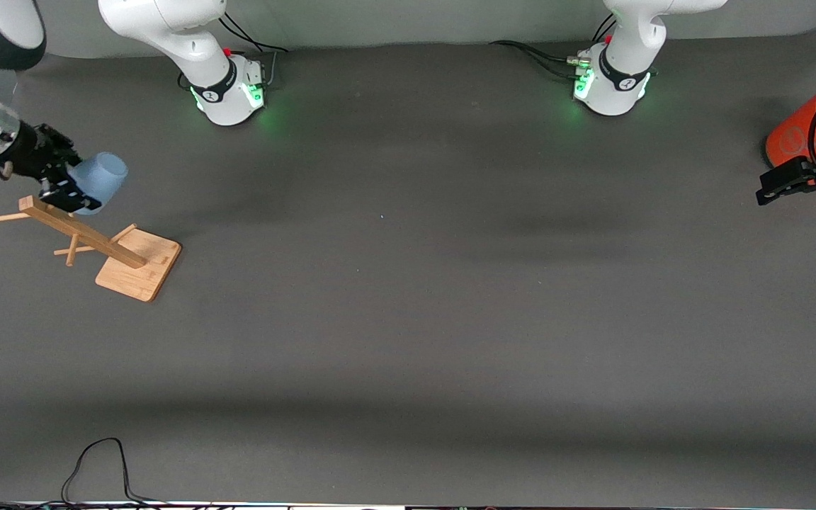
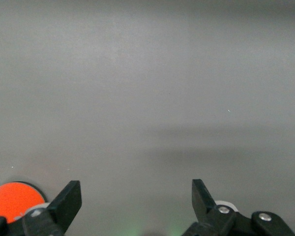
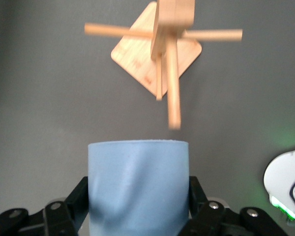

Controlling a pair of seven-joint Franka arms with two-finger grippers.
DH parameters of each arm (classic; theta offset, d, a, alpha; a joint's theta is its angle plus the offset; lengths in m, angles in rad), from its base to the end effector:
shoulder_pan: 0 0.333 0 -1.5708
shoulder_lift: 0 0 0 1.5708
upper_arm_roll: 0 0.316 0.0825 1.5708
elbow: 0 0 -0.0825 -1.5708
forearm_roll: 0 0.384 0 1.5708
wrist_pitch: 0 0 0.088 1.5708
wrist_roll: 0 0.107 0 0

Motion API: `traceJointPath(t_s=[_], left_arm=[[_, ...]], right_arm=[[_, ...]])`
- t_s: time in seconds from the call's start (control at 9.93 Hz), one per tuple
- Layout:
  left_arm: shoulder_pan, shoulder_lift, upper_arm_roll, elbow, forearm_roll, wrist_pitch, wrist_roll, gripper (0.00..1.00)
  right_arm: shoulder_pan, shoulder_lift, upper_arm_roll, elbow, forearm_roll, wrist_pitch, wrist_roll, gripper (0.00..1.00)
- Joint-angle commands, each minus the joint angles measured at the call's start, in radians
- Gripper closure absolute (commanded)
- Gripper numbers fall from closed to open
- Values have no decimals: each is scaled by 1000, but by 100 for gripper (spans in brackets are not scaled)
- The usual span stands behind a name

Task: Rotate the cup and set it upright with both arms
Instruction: 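Slide the blue cup off the wooden peg with the right gripper, then carry the blue cup to mid-table and lower it with the right gripper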

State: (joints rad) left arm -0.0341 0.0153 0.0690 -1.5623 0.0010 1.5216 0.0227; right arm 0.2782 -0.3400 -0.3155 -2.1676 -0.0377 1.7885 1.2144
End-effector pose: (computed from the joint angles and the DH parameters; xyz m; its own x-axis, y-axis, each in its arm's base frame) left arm 0.5534 0.0191 0.6158 0.9984 0.0122 -0.0560 0.0122 -0.9999 -0.0008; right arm 0.4510 -0.0321 0.5220 0.3389 -0.9373 -0.0818 -0.9393 -0.3420 0.0268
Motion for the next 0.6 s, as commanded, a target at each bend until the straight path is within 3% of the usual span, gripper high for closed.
traceJointPath(t_s=[0.0, 0.3, 0.5], left_arm=[[-12, -9, 6, -9, 5, 5, 6, 0], [-10, -8, 6, -13, 5, 11, 5, 0], [-10, -2, 6, -22, 4, 32, 3, 0]], right_arm=[[132, -48, -2, -1, -2, -27, 182, 28], [402, -19, -2, 12, -4, 18, 519, 29], [549, 51, -2, 32, -4, 87, 727, 30]])
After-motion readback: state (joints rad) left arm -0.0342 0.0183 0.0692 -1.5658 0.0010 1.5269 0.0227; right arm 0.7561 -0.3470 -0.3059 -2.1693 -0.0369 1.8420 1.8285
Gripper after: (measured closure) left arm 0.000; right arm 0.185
